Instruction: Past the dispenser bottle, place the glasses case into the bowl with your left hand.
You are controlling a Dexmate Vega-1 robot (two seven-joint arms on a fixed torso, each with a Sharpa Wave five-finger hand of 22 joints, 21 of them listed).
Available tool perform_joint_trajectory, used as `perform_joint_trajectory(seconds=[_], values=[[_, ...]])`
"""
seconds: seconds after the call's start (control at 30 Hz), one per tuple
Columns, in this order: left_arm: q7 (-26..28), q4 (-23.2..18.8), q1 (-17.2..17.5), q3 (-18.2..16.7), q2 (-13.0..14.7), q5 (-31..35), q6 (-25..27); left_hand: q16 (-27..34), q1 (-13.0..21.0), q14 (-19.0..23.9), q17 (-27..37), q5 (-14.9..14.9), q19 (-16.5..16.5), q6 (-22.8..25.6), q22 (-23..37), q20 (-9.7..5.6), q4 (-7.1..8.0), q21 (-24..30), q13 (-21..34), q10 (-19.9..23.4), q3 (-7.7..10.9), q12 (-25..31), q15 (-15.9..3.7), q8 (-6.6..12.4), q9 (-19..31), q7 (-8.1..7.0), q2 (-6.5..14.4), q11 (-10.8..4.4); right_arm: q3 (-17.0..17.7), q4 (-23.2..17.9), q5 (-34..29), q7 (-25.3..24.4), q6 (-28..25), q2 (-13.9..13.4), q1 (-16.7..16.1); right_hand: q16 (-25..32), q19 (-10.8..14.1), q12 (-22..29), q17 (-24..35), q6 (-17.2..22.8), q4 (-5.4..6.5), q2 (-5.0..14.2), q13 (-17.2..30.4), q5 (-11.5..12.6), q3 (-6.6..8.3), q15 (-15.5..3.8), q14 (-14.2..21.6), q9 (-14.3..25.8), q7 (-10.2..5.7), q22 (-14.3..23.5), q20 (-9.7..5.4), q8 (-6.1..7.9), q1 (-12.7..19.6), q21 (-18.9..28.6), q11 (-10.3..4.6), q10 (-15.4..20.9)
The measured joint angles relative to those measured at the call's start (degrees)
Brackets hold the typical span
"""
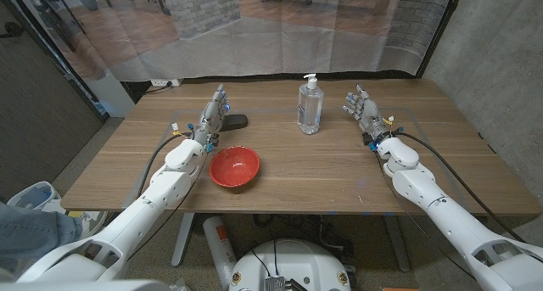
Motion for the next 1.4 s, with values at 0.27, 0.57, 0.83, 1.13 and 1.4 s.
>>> perform_joint_trajectory(seconds=[0.27,0.57,0.83,1.13,1.4], values=[[-1.4,-0.5,0.7,-3.2,-2.5,2.8,1.4,0.4,0.2,-0.1,0.0,0.0,0.0,0.5,0.0,0.00,0.00,0.0,0.0,0.6,0.00,0.4,0.13,0.22,0.0,0.50,0.2,0.19,9.5,-0.1,-9.2,5.9,-3.1,7.7,-1.0,0.0,0.0,0.0,0.0,0.0,0.00,0.00,0.3,0.0,0.00,0.00,0.0,0.0,0.00,0.0,0.00,0.00,0.0,0.0,0.00,0.0],[-3.2,-0.7,1.4,-6.6,-5.3,6.0,2.5,0.4,0.4,0.1,0.0,0.0,0.0,0.7,0.0,0.00,0.00,0.0,0.0,1.0,0.00,0.4,0.45,0.44,0.0,0.71,0.4,0.52,17.7,-0.7,-16.9,10.7,-5.2,14.8,-1.6,0.0,0.0,0.0,0.0,0.0,0.00,0.00,0.3,0.0,0.00,-0.01,0.0,0.0,0.00,0.0,0.01,0.00,0.0,0.0,-0.30,0.3],[-4.6,-1.0,1.8,-8.8,-6.7,8.7,3.3,0.4,0.8,0.1,0.0,0.0,0.0,0.8,0.0,0.00,0.00,0.0,0.0,1.0,0.00,0.4,0.45,0.44,0.0,0.84,0.8,0.52,23.4,-1.6,-22.1,14.1,-6.6,19.9,-1.9,0.0,0.2,0.0,0.0,0.0,0.00,0.00,0.3,0.0,0.00,-0.01,0.0,0.0,0.00,0.0,0.21,0.00,0.0,-0.3,-0.31,0.3],[-5.3,-1.6,2.3,-10.6,-7.4,10.3,3.7,0.4,1.1,0.3,0.0,0.0,0.0,1.4,0.0,0.00,-0.23,0.0,0.3,1.3,0.23,0.4,0.65,0.44,0.0,0.93,1.1,0.21,26.1,-1.9,-25.5,16.4,-7.3,22.3,-1.9,0.0,0.4,0.0,0.0,0.0,0.00,0.00,0.3,0.0,0.00,-0.01,0.0,0.0,0.00,0.0,-0.02,0.00,0.0,-0.3,-0.31,0.3],[-5.9,-1.7,2.7,-11.9,-7.8,11.4,2.8,0.4,1.4,0.3,0.0,0.4,0.0,1.7,0.0,0.00,-0.23,0.0,0.3,1.6,0.23,0.4,0.65,0.44,0.0,0.62,1.4,0.52,27.9,-1.9,-27.3,17.6,-7.6,23.9,-1.3,0.0,0.5,0.0,0.0,0.0,0.00,0.00,0.3,0.0,-0.01,0.16,0.2,0.0,0.00,0.0,-0.10,0.00,0.0,-0.7,-0.31,0.3]])
